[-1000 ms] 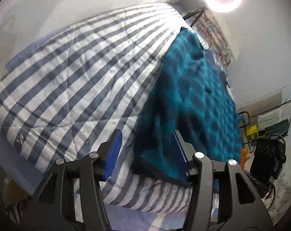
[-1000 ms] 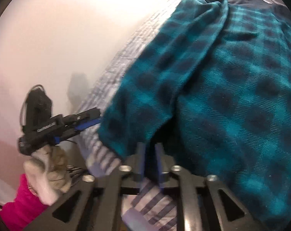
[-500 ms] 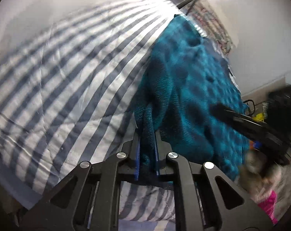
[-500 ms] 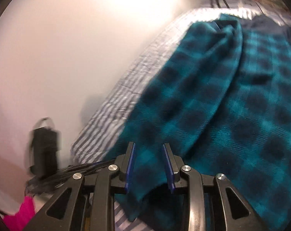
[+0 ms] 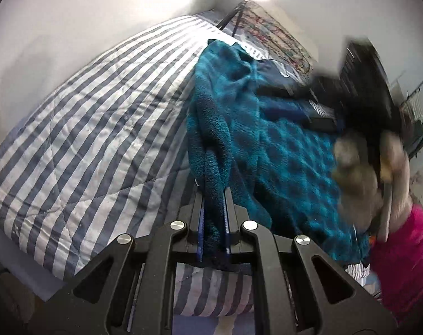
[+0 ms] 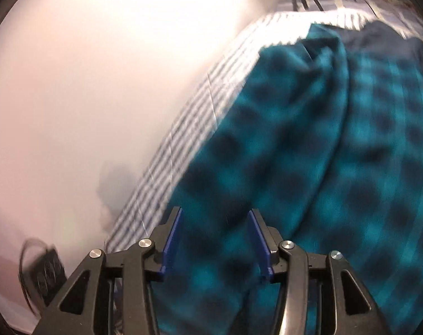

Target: Fold large clothes

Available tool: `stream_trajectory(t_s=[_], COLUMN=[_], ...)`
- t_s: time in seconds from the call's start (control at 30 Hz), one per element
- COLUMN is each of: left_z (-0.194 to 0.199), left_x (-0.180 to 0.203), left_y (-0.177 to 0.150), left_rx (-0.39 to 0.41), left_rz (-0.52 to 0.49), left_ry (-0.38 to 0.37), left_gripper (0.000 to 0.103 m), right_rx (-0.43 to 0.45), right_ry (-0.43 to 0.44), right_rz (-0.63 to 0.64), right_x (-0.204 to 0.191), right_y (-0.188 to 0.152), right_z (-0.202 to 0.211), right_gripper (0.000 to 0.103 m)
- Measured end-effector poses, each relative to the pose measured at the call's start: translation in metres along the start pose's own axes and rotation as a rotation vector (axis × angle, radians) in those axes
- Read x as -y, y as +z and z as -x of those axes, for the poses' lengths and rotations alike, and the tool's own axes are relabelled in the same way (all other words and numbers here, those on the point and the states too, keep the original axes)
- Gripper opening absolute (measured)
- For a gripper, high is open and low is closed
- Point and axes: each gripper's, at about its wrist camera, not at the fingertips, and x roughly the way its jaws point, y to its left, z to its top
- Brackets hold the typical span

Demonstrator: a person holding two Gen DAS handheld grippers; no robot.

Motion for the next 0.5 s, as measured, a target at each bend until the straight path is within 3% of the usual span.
stream_trajectory(t_s=[0.1,0.23,0.5], left_z=[-0.002,-0.007,-0.015], left_x=[0.007,0.011,0.013], left_y=[0.001,0.002,0.0], left_rx=[0.004,-0.003,-0.012], left_rz=[-0.03,-0.035,-0.044], left_ry=[0.001,-0.006,-0.026], left_gripper=[0.008,0.008,0.008], right_rx=[-0.018,-0.046,-0.103], right_ry=[-0.038,-0.127,-0.279], right_rz=[0.013,0.013,0.011], right_x=[-0.012,-0.023,-0.021], right_y=[0.036,0.074,0.092], right_z=[-0.018,-0.055,-0.103], right_gripper=[0.062,0.062,0.062])
